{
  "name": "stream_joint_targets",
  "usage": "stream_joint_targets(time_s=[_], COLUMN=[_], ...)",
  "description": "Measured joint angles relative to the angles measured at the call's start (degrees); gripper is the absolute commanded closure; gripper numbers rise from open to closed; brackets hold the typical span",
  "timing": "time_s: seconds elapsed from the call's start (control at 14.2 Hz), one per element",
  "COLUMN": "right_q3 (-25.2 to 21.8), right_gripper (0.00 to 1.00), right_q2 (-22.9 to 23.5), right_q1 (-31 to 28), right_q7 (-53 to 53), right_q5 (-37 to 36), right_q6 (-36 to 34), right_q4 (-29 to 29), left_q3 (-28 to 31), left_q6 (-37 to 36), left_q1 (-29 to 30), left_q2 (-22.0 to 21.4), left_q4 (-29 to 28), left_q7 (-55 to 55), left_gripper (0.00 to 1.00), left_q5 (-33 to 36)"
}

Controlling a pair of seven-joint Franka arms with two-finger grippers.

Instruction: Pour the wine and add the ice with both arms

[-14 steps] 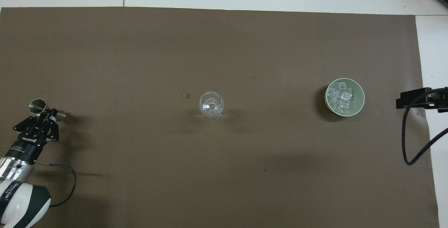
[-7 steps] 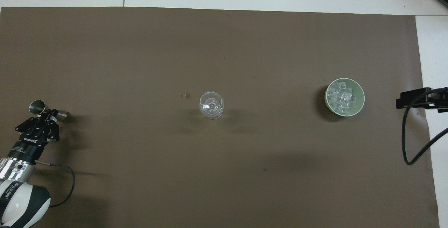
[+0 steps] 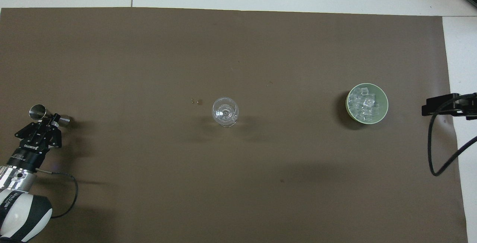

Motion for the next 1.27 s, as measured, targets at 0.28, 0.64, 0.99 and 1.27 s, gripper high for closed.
stream_joint_targets(time_s=[0.28, 0.64, 0.99, 1.27], right_q3=[-0.02, -0.28, -0.06, 0.05], right_gripper=[0.0, 0.0, 0.0, 0.0], right_q2=[0.0, 0.01, 0.42, 2.35], right_q1=[-0.03, -0.1, -0.01, 0.45], right_q7=[0.0, -0.02, -0.56, -7.04], right_q5=[0.0, -0.1, -0.12, -0.1], right_q6=[0.0, 3.01, 11.53, 18.86], right_q4=[0.0, -0.12, -5.9, -11.68], left_q3=[0.0, 0.0, -0.03, -0.04], left_q6=[-0.02, -0.05, -0.14, -0.16], left_q1=[0.0, 0.0, 0.0, 0.0], left_q2=[2.03, 3.9, 4.57, 4.59], left_q4=[1.76, 3.2, 3.78, 3.85], left_q7=[0.0, -0.01, -0.01, -0.01], left_gripper=[1.0, 1.0, 0.99, 0.83], left_q5=[0.0, 0.0, 0.0, 0.0])
